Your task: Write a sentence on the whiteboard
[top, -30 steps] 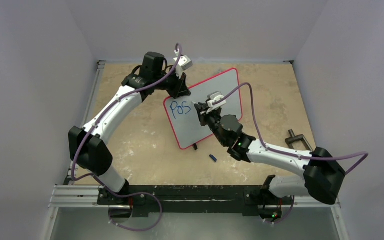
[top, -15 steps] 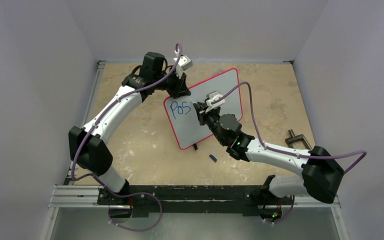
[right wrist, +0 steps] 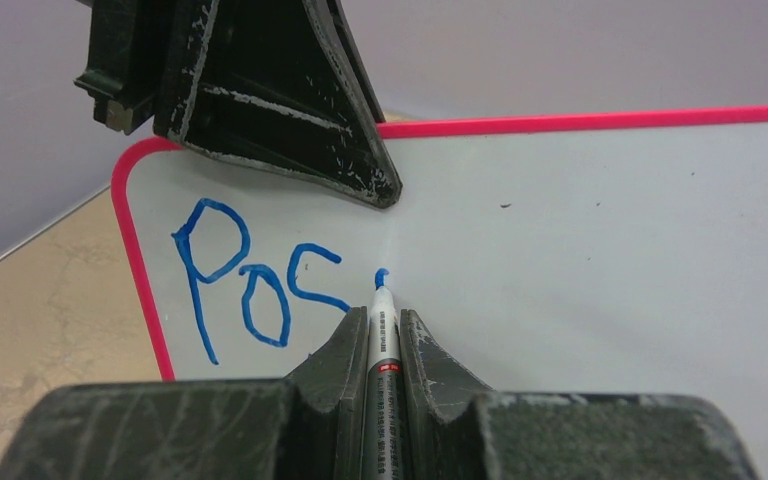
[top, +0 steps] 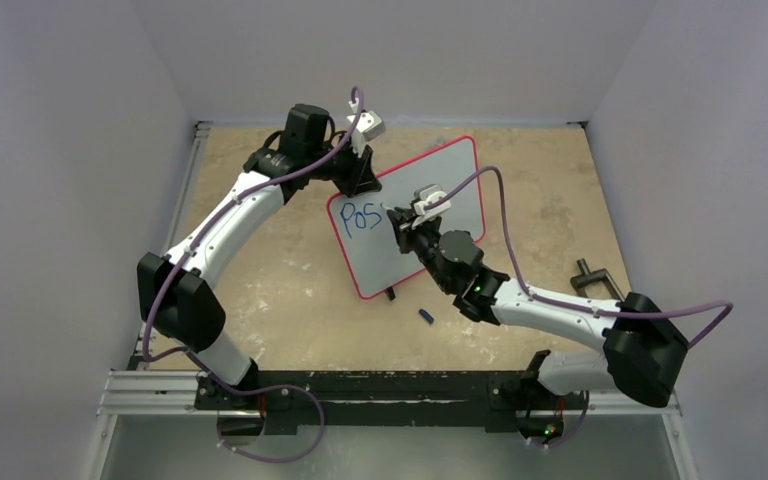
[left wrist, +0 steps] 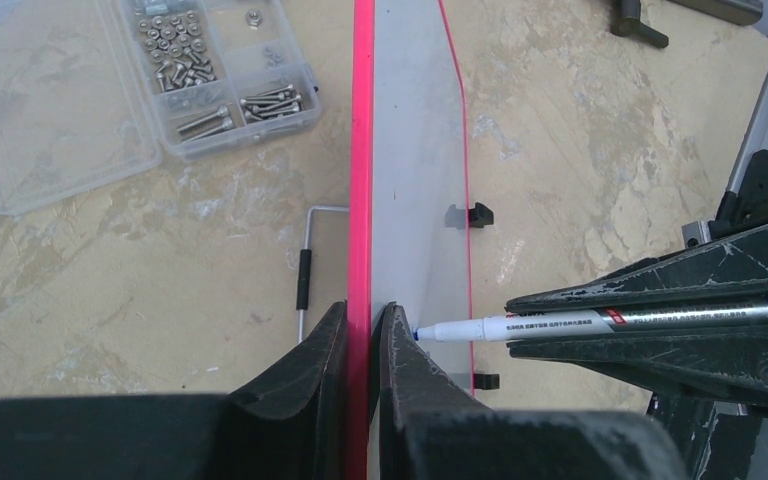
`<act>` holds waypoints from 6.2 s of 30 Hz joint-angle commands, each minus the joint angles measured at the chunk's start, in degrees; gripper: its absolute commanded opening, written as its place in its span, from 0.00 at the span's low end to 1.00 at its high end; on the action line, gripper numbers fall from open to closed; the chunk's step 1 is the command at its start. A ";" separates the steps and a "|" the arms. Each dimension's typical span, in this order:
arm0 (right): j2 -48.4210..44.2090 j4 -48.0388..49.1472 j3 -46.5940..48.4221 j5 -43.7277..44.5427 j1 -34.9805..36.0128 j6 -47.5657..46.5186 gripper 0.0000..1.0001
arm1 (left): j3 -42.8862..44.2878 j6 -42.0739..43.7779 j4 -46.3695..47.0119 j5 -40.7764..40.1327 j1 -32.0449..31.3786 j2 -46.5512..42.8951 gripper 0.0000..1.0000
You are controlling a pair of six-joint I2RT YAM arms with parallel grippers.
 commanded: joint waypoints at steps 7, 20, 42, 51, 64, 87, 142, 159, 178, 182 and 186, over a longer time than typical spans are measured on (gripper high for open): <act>-1.52 -0.66 -3.47 -1.22 -0.15 2.44 0.00 | -0.94 5.33 -6.73 -6.17 -0.97 1.91 0.00; -3.50 -2.70 -4.07 -0.32 -0.22 3.48 0.00 | -0.94 5.45 -6.79 -6.44 -1.14 1.72 0.00; -5.23 -4.11 3.39 -1.43 -0.23 -1.40 0.00 | -0.99 5.55 -6.82 -6.69 -1.18 1.77 0.00; -1.39 -3.38 7.07 -3.08 -0.23 -1.49 0.00 | -0.87 5.59 -6.84 -6.65 -1.23 1.60 0.00; 0.31 -2.48 6.96 -1.04 -0.23 -2.73 0.00 | -0.90 5.50 -6.90 -6.60 -1.27 1.60 0.00; -6.56 -6.90 5.62 1.67 -0.45 -1.32 0.00 | -0.81 5.46 -6.92 -6.44 -1.25 1.70 0.00; -0.98 -2.55 3.06 4.61 -0.97 -2.27 0.00 | -0.93 5.75 -7.13 -7.00 -1.69 1.67 0.00; -1.63 -5.30 4.23 5.79 -2.52 -2.36 0.00 | -0.95 5.81 -7.23 -7.17 -1.80 1.61 0.00; -4.91 -7.49 6.70 5.07 -2.52 -1.11 0.00 | -0.86 5.81 -7.22 -6.96 -1.81 1.78 0.00; -3.95 -6.68 7.32 3.81 -2.52 -0.87 0.00 | -0.86 5.81 -7.22 -6.96 -1.88 1.79 0.00; -2.68 -6.70 8.66 2.93 -2.51 -1.27 0.00 | -0.79 5.81 -7.21 -6.88 -1.82 1.79 0.00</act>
